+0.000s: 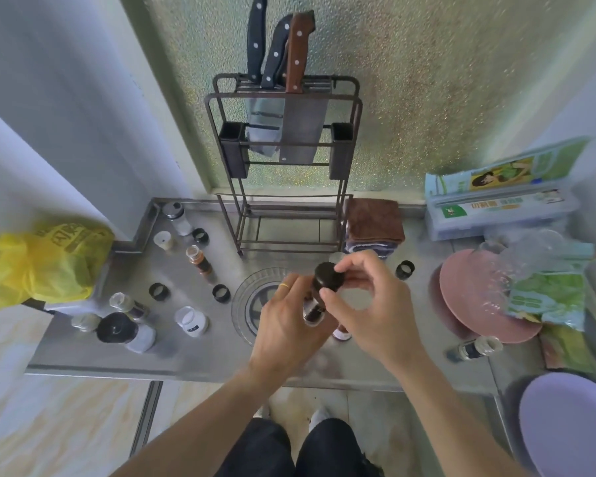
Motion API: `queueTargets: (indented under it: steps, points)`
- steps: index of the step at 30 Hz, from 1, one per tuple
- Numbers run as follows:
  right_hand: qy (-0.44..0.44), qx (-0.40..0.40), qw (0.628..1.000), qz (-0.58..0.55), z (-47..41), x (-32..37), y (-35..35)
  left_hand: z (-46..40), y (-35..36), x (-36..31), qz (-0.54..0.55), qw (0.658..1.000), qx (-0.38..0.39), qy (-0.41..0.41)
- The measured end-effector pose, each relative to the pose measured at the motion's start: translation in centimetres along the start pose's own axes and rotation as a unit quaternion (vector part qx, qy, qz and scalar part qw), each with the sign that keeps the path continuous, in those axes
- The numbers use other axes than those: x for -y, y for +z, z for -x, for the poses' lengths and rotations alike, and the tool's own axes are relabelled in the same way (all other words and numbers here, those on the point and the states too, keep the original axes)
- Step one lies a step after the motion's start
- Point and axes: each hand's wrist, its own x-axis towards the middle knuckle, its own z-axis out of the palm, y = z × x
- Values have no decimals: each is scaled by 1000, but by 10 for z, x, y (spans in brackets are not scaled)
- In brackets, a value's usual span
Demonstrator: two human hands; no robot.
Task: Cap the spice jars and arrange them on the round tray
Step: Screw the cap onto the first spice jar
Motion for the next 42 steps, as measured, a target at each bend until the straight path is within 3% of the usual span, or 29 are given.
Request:
queueTargets:
  steps: [4,9,18,23,27,31,35,42]
  points:
    - [-28,17,998,45,-3,16,-4,1,-22,0,12,999,-40,23]
    - [-32,101,993,55,-9,30,-4,6,-38,8,29,997,-56,51]
    - [-94,261,948,154,-20,34,13,23,-52,43,36,994,-63,75]
    - [-85,207,947,228,-11,21,42,37,-50,78,30,992,-82,92]
    - [-94,267,933,223,-1,1,64,47,-41,110,30,990,-85,107]
    - [-110,228,929,268,8,-21,86,56,-25,142,42,989,-86,112]
    - [-115,256,923,262,18,-47,104,63,-4,170,46,987,-97,123]
    - [-155,228,912,304,38,-93,128,83,36,214,42,978,-132,157]
